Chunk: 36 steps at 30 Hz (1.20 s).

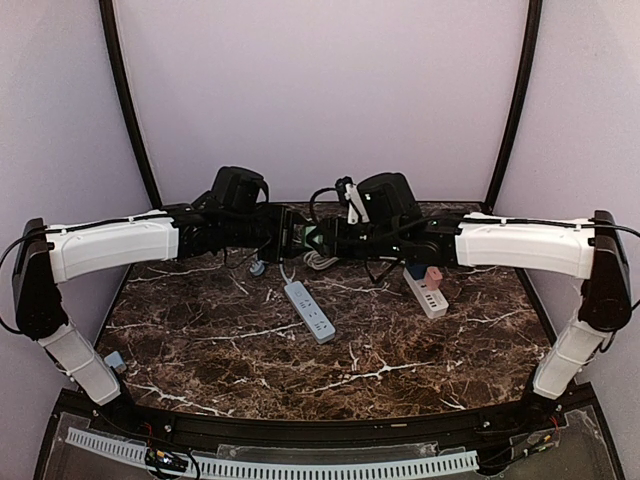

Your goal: Insert the plug

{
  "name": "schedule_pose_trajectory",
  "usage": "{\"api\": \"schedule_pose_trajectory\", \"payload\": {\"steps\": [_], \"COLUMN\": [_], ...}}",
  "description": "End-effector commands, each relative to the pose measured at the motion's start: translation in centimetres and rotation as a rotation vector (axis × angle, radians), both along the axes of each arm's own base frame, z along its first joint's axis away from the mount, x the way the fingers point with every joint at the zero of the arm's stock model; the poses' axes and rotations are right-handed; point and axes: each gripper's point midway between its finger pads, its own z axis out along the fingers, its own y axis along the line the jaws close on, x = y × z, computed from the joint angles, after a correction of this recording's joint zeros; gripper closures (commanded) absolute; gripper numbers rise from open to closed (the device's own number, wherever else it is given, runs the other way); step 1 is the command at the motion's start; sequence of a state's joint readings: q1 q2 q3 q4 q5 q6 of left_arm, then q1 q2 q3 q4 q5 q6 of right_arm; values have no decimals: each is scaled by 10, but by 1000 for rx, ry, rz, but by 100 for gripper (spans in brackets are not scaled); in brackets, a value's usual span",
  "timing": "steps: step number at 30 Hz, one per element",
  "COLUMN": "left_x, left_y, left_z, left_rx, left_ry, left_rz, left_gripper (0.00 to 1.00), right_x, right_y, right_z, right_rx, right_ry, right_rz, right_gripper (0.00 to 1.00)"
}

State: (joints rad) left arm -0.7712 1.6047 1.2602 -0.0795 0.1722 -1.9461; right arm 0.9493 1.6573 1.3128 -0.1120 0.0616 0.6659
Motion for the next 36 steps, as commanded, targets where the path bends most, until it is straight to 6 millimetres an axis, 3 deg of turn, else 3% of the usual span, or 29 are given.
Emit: {"api": "schedule_pose_trajectory", "payload": {"steps": [1, 21, 29, 31, 33, 34, 36], "left_x": [-2, -8, -11, -10, -10, -10, -10], "left_y": [-5, -7, -8, -8, -7, -6, -5], "left_z": [14, 13, 7, 7, 8, 9, 10], "left_rx": [-27, -22, -9, -7, -3, 0, 6], "left_ry": [-20, -21, -13, -17, -24, -31, -41], "left_rz": [-9, -22, -26, -26, -25, -24, -23], "left_gripper": [99, 99, 98, 90, 71, 56, 40], "right_x": [3, 5, 2, 1, 0, -1, -2], "right_y": [9, 11, 13, 13, 12, 11, 8], "right_z": [10, 8, 7, 6, 6, 5, 6], "right_rx": [21, 5, 5, 1, -3, -9, -15], "right_ry": [-39, -57, -49, -41, -37, -36, -36], "right_rz": [4, 14, 35, 38, 39, 39, 37], "right_gripper": [46, 62, 96, 100, 100, 100, 100]}}
